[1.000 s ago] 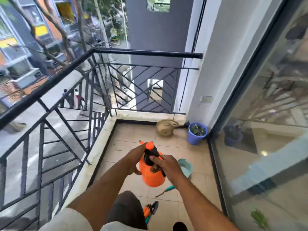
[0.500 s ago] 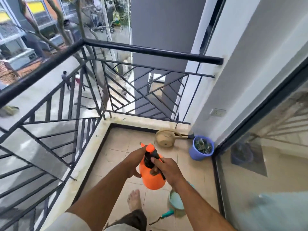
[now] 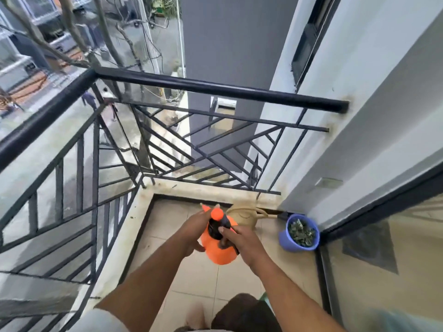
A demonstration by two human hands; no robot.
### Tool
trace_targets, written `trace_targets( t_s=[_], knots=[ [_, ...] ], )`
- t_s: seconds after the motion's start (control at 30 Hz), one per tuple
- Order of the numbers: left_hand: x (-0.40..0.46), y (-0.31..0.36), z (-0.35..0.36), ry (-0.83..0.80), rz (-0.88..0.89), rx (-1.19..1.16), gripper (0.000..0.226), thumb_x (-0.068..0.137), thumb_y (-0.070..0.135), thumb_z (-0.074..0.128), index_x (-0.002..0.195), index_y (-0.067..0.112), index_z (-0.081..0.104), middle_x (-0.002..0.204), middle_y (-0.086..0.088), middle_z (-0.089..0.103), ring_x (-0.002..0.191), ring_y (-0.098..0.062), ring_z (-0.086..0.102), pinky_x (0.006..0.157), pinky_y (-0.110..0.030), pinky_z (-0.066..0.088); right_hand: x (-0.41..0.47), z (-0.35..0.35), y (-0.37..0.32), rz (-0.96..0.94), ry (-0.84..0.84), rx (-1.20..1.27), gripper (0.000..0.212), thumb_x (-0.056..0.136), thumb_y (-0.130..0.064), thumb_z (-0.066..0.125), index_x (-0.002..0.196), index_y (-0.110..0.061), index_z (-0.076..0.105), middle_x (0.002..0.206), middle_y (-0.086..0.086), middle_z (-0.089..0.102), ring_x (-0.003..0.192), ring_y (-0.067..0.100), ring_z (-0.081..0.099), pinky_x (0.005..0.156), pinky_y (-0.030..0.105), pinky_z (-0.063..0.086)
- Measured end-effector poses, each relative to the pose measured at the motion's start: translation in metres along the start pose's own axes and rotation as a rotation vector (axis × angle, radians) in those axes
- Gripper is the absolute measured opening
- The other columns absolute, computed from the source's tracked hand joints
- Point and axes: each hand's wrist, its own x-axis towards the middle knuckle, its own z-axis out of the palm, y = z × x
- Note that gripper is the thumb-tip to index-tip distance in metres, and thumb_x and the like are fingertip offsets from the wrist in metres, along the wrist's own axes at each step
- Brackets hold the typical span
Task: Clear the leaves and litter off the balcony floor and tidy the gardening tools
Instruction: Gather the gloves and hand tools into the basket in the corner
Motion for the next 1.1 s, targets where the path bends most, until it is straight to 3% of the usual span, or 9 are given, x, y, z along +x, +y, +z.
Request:
trace_targets(
  t_s=[0.1,0.23,0.43,0.57,0.67,0.73,0.8,0.93,1.1],
  knots=[
    [0.031,0.015,-0.007,0.016,-0.007,-0.051,0.036,0.091,0.07,0.066,0.113,0.042,0.074,0.114,0.017,0.071,0.113,-0.021,0.067,0.102,-0.062,0.053,0.034,-0.007,-0.015,0.012,0.042,-0.024,0.035,0.093,-0.041,0.074,0.074,-0.012,0.074,0.078,0.005,0.078,0.076,0.018,0.073,0.08,0.036,0.054],
    [0.085,0.039,-0.016,0.06,-0.043,-0.092,0.042,0.091,0.072,0.067,0.114,0.038,0.075,0.119,0.011,0.074,0.113,-0.022,0.067,0.101,-0.062,0.054,0.108,-0.025,-0.017,-0.018,0.092,-0.115,0.046,0.076,-0.059,0.078,0.07,-0.017,0.058,0.063,-0.009,0.055,0.062,0.012,0.051,0.062,0.033,0.035],
    [0.141,0.053,-0.028,0.154,-0.1,-0.105,0.052,0.084,0.08,0.069,0.113,0.037,0.079,0.124,0.01,0.073,0.115,-0.023,0.068,0.091,-0.055,0.062,0.195,-0.046,-0.006,0.0,0.022,-0.307,0.047,0.071,-0.061,0.079,0.076,-0.018,0.059,0.081,0.007,0.059,0.072,0.02,0.059,0.067,0.04,0.046],
    [0.202,0.058,-0.031,0.246,-0.192,-0.182,0.053,0.081,0.076,0.072,0.113,0.035,0.078,0.122,0.01,0.074,0.115,-0.022,0.067,0.091,-0.05,0.06,0.255,-0.059,0.002,-0.034,-0.111,-0.434,0.032,0.076,-0.054,0.076,0.076,-0.025,0.062,0.088,-0.003,0.061,0.081,0.005,0.057,0.072,0.025,0.044],
    [0.256,0.047,-0.032,0.305,-0.242,-0.37,0.046,0.081,0.062,0.074,0.117,0.034,0.079,0.123,0.005,0.076,0.111,-0.021,0.071,0.092,-0.046,0.058,0.302,-0.067,0.021,-0.047,-0.172,-0.525,0.025,0.077,-0.046,0.072,0.088,-0.024,0.068,0.096,-0.008,0.058,0.091,0.008,0.058,0.083,0.03,0.048],
    [0.287,0.043,-0.026,0.344,-0.289,-0.484,0.036,0.097,0.045,0.066,0.117,0.019,0.078,0.111,-0.001,0.08,0.092,-0.016,0.077,0.078,-0.034,0.06,0.328,-0.071,0.037,-0.032,-0.221,-0.609,0.017,0.08,-0.038,0.068,0.09,-0.023,0.067,0.094,-0.009,0.056,0.089,0.012,0.058,0.08,0.031,0.047],
    [0.322,0.039,-0.023,0.338,-0.312,-0.579,0.028,0.107,0.029,0.053,0.107,0.009,0.073,0.079,0.001,0.078,0.061,-0.009,0.072,0.053,-0.021,0.053,0.362,-0.072,0.061,-0.018,-0.254,-0.697,0.018,0.079,-0.036,0.062,0.092,-0.025,0.066,0.096,-0.007,0.056,0.093,0.017,0.06,0.081,0.035,0.049],
    [0.393,0.029,-0.02,0.259,-0.363,-0.729,0.029,0.109,0.028,0.049,0.086,0.012,0.058,0.051,-0.002,0.06,0.035,-0.013,0.055,0.036,-0.014,0.039,0.424,-0.073,0.117,0.007,-0.275,-0.93,0.025,0.083,-0.035,0.061,0.106,-0.026,0.067,0.109,0.0,0.059,0.103,0.025,0.063,0.087,0.042,0.054],
    [0.495,-0.028,-0.041,0.214,-0.423,-0.748,0.026,0.098,0.041,0.063,0.104,0.016,0.067,0.08,-0.001,0.069,0.059,-0.011,0.068,0.049,-0.02,0.053,0.501,-0.073,0.184,-0.018,-0.354,-1.24,0.024,0.094,-0.04,0.061,0.111,-0.024,0.065,0.118,0.006,0.059,0.111,0.032,0.062,0.086,0.043,0.053]
  ],
)
